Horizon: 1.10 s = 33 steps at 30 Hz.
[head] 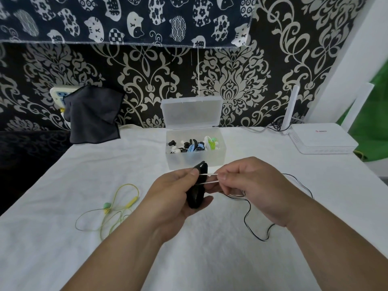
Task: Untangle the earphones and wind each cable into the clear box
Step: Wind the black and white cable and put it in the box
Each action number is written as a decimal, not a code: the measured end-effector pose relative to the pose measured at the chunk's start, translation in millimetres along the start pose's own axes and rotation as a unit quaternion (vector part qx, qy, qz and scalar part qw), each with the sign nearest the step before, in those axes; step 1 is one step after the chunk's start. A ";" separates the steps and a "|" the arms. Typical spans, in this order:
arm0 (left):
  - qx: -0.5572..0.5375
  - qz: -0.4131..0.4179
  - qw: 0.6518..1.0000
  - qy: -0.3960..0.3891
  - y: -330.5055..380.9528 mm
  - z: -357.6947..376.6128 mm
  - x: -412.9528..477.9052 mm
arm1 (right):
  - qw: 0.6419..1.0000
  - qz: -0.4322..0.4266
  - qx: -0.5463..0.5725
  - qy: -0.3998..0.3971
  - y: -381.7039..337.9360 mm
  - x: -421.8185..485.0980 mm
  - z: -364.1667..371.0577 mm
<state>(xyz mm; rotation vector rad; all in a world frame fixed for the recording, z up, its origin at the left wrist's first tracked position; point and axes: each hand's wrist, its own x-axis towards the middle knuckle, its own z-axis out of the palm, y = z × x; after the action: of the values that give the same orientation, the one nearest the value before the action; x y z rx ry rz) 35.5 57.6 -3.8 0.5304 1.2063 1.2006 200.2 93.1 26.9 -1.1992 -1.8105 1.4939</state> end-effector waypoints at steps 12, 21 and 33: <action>-0.027 0.015 0.999 0.004 7.9 -11.0 5.5 | 0.996 0.011 -0.083 0.026 -7.1 -2.7 -12.0; 0.079 0.033 0.994 -0.062 3.3 -4.1 -3.0 | 0.996 -0.014 -0.007 0.084 -1.7 -0.6 -30.7; 0.155 0.054 0.974 -0.153 -0.4 4.4 -12.6 | 0.989 -0.002 0.018 0.144 13.7 12.4 -26.8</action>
<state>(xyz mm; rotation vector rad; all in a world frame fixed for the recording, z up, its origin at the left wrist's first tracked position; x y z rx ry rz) 41.0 47.2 2.7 0.9884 1.1134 0.9784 220.4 117.5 19.3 -1.3153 -1.5862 1.2713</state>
